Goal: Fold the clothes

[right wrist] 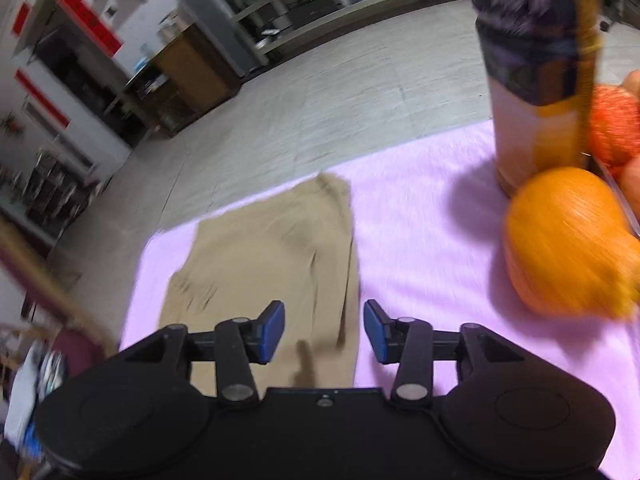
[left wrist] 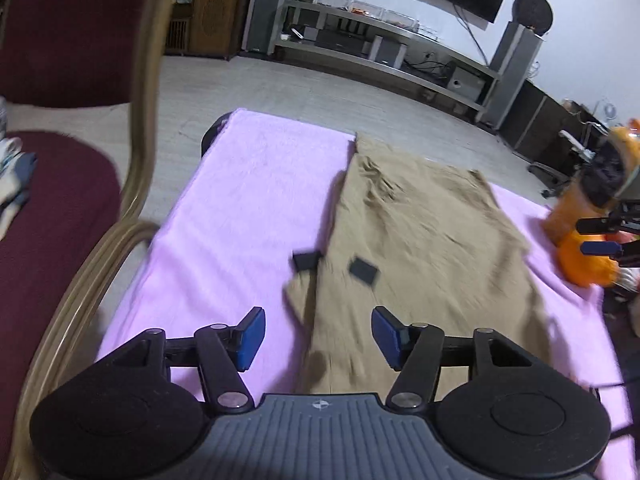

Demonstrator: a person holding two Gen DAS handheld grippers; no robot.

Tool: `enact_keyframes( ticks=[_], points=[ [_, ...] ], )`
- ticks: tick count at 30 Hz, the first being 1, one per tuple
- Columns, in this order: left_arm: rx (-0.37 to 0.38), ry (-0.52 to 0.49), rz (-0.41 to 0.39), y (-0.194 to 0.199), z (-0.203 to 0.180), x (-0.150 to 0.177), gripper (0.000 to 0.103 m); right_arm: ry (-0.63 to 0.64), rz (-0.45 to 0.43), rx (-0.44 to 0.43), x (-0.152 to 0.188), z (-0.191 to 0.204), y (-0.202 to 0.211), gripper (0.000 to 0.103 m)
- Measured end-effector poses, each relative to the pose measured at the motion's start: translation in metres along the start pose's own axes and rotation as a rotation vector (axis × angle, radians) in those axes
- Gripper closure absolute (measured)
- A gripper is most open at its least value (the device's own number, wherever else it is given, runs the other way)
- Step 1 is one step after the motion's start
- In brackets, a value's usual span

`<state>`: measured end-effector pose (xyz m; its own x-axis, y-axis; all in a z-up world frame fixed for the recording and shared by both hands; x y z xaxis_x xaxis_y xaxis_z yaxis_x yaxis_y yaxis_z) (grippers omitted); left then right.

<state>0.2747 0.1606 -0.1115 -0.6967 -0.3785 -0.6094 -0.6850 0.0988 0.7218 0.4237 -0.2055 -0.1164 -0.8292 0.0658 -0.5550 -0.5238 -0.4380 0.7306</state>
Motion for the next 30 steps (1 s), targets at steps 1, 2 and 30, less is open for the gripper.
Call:
enact_keyframes(
  ticks=[1,2,30],
  points=[
    [0.008,0.005,0.003,0.012,0.000,0.008,0.041,-0.006,0.003,-0.023,0.010,0.007,0.015,0.050],
    [0.016,0.009,0.006,0.023,0.000,0.016,0.039,-0.016,0.006,-0.049,0.021,0.013,0.031,0.044],
    [0.189,0.164,0.226,0.062,-0.047,0.144,0.088,-0.167,0.040,-0.194,0.260,0.106,0.057,0.091]
  ],
)
Point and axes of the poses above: each gripper's, at about its wrist camera, not at the fingertips, and y roughly against the way its jaws point, z to its left, x to its underside, the point moved 9 cm from there along -y, roughly the way its jaws point, and after that the axes turned 9 degrees about y, right-handed, at the moved point
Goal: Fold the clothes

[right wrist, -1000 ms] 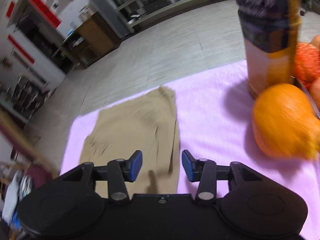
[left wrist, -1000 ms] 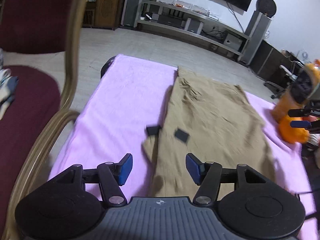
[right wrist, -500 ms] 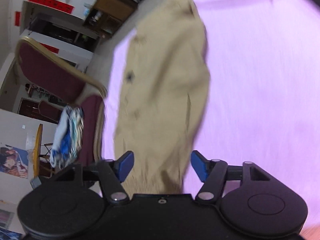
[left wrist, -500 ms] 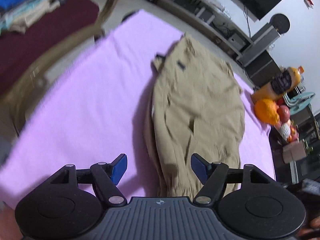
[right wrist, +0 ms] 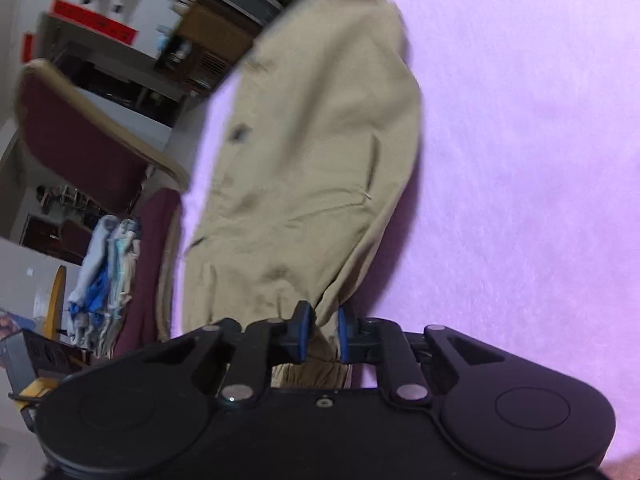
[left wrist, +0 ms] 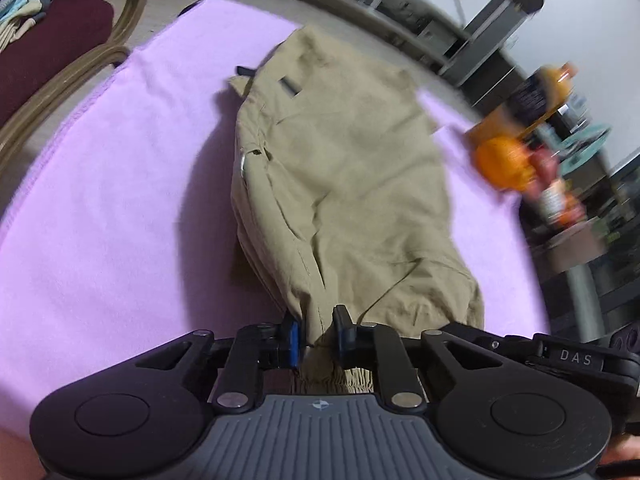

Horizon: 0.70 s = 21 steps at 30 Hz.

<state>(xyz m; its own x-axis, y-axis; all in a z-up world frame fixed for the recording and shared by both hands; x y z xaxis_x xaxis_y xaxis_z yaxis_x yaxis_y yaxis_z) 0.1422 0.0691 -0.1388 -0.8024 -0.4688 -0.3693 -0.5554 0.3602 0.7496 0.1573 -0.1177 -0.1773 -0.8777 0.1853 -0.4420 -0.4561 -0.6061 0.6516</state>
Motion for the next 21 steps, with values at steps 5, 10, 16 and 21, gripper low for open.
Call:
enact_keyframes(
  ticks=[5,10,16,21],
  points=[
    [0.114,0.069,0.003,0.007,-0.023,0.022,0.084,0.125,-0.075,0.061,-0.015,0.013,0.062,0.091],
    [-0.015,0.070,0.071,-0.036,-0.003,0.052,0.077,0.126,-0.006,0.150,0.013,-0.029,0.034,0.088],
    [-0.007,-0.061,-0.004,0.012,-0.016,0.033,0.065,0.158,0.017,0.148,0.004,-0.039,0.056,0.076],
    [0.026,-0.184,-0.140,0.048,-0.044,-0.003,0.069,0.268,-0.109,0.112,-0.049,-0.014,0.110,0.074]
  ],
)
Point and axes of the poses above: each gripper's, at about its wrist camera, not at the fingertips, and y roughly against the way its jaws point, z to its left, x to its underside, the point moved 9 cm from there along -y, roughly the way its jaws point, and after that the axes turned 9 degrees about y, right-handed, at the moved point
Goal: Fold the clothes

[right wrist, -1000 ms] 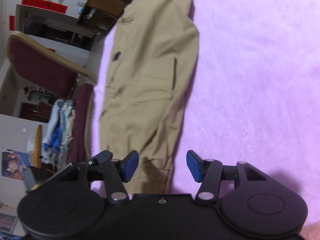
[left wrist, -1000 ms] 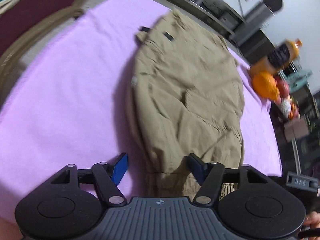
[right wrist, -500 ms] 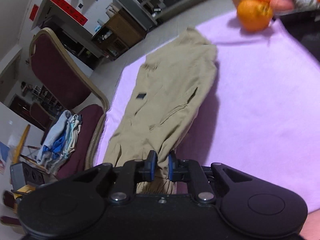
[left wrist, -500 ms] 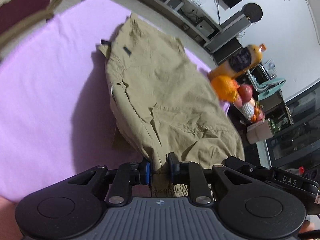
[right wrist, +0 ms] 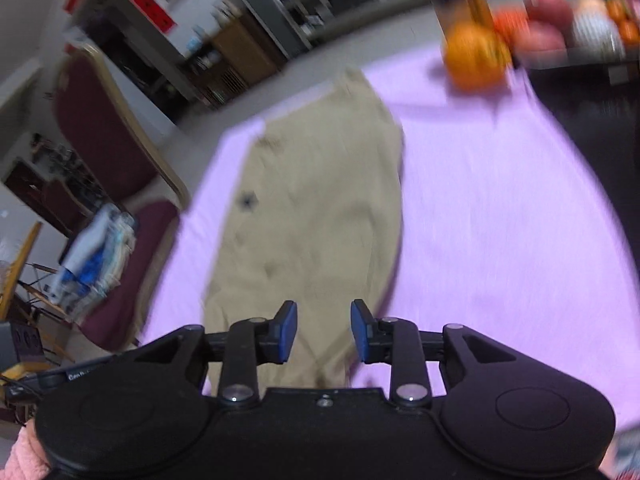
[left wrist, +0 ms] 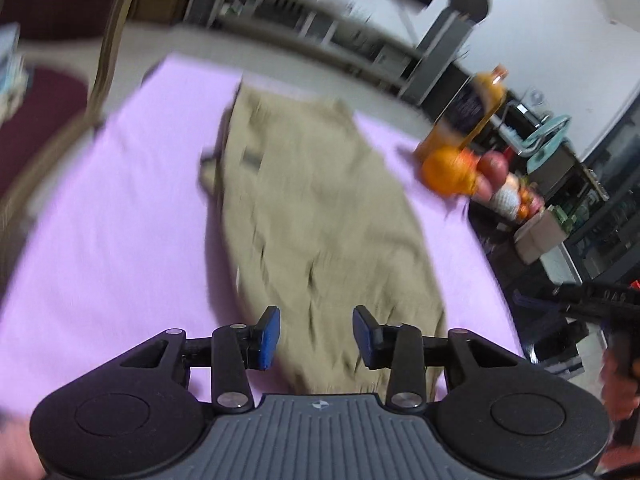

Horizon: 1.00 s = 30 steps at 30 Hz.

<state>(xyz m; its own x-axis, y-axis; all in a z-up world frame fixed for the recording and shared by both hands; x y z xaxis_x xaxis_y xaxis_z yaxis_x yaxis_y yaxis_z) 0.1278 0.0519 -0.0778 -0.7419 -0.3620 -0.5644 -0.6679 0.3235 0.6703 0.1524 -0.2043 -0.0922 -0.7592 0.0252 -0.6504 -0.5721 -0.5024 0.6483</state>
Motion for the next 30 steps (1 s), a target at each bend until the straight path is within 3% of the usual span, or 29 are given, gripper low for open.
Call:
enact_keyframes(
  ticks=[2,7,11,13,15,19,22,25,27,28,30],
  points=[
    [0.017,-0.034,-0.047,0.001,-0.013,-0.020,0.078,0.107,-0.058,0.036,-0.028,0.005,0.006,0.075],
    [-0.015,-0.114,-0.093,-0.035,-0.034,-0.053,0.078,0.399,-0.148,0.149,-0.081,0.013,-0.010,0.075],
    [-0.130,-0.134,0.025,-0.097,-0.014,-0.035,0.080,0.483,-0.083,0.150,-0.082,0.001,-0.069,0.074],
    [-0.129,-0.098,0.041,-0.111,-0.001,-0.033,0.085,0.424,-0.010,0.075,-0.069,-0.008,-0.101,0.075],
    [-0.122,-0.063,0.024,-0.120,0.011,-0.037,0.086,0.318,0.054,-0.068,-0.056,-0.008,-0.128,0.078],
    [-0.201,-0.076,-0.096,-0.139,0.031,-0.071,0.089,0.058,0.214,-0.438,-0.044,0.002,-0.186,0.079],
    [-0.225,-0.047,-0.078,-0.167,0.047,-0.083,0.096,-0.090,0.330,-0.592,-0.036,0.004,-0.233,0.078],
    [-0.216,-0.029,-0.054,-0.180,0.057,-0.079,0.096,-0.149,0.393,-0.663,-0.028,0.007,-0.267,0.078],
    [-0.206,-0.038,-0.056,-0.179,0.058,-0.076,0.096,-0.138,0.394,-0.628,-0.025,0.002,-0.283,0.090],
    [-0.201,-0.042,-0.056,-0.178,0.059,-0.074,0.096,-0.183,0.330,-0.589,-0.034,-0.014,-0.284,0.103],
    [-0.192,-0.045,-0.058,-0.176,0.061,-0.072,0.095,-0.294,0.176,-0.502,-0.054,-0.053,-0.282,0.103]
  ],
)
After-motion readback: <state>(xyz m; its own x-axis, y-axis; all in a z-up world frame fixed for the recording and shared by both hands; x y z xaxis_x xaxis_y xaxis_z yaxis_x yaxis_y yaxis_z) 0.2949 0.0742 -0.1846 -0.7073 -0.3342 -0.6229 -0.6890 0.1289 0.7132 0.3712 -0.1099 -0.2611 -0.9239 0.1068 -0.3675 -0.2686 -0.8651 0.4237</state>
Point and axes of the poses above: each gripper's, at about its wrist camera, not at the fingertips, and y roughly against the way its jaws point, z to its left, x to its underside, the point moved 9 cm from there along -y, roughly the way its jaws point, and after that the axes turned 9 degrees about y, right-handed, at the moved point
